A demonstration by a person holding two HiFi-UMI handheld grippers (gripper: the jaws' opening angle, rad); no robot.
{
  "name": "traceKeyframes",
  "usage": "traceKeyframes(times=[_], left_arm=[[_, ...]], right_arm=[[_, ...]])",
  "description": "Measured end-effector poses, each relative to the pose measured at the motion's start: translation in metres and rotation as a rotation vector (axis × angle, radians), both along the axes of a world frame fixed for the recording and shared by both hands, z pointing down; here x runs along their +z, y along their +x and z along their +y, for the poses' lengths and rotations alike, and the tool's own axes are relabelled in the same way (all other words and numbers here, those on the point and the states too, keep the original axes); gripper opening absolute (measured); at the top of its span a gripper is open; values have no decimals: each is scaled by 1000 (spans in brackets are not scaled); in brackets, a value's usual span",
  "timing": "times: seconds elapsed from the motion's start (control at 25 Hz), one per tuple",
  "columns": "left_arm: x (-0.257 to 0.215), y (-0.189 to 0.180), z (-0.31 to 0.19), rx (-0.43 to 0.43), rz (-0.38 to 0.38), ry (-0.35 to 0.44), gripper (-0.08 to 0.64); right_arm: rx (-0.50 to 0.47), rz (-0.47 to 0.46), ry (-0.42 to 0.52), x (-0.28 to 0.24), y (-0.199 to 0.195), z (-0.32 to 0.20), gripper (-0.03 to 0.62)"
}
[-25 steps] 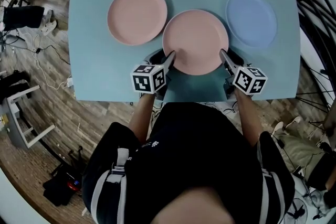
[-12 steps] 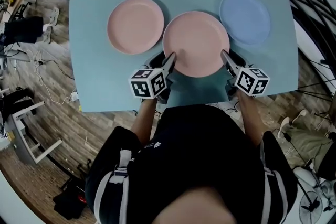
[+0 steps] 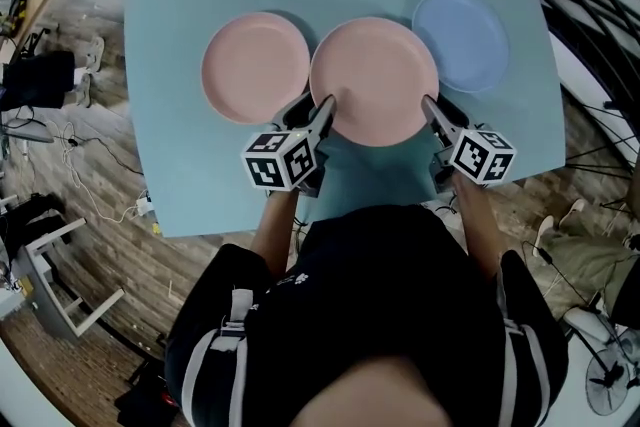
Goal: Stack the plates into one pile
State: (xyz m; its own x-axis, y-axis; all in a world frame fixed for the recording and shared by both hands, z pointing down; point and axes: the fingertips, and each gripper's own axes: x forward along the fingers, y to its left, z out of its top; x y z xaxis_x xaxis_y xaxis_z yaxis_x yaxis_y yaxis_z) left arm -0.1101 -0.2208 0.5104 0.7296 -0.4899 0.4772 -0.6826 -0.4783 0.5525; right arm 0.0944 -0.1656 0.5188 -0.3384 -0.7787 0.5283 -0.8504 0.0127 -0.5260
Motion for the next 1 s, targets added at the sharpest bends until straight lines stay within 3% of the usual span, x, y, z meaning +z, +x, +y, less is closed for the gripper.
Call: traceKeyframes(times=[0.32,0.6,0.8,1.0], left_arm=[[2,20,-5,24,9,-12,147],[3,53,-8,-59,-31,-23,147],[6,96,3,-105,-74,-30,147],[4,132,3,-153,-32,-58,147]], right_arm=[[26,-21,21,-6,21,-7,120],[-28,-77,52,-12,57,-24,120],[-64,-83,77,-17,102,-31,120],[-78,-101,81,-19,140,-31,122]])
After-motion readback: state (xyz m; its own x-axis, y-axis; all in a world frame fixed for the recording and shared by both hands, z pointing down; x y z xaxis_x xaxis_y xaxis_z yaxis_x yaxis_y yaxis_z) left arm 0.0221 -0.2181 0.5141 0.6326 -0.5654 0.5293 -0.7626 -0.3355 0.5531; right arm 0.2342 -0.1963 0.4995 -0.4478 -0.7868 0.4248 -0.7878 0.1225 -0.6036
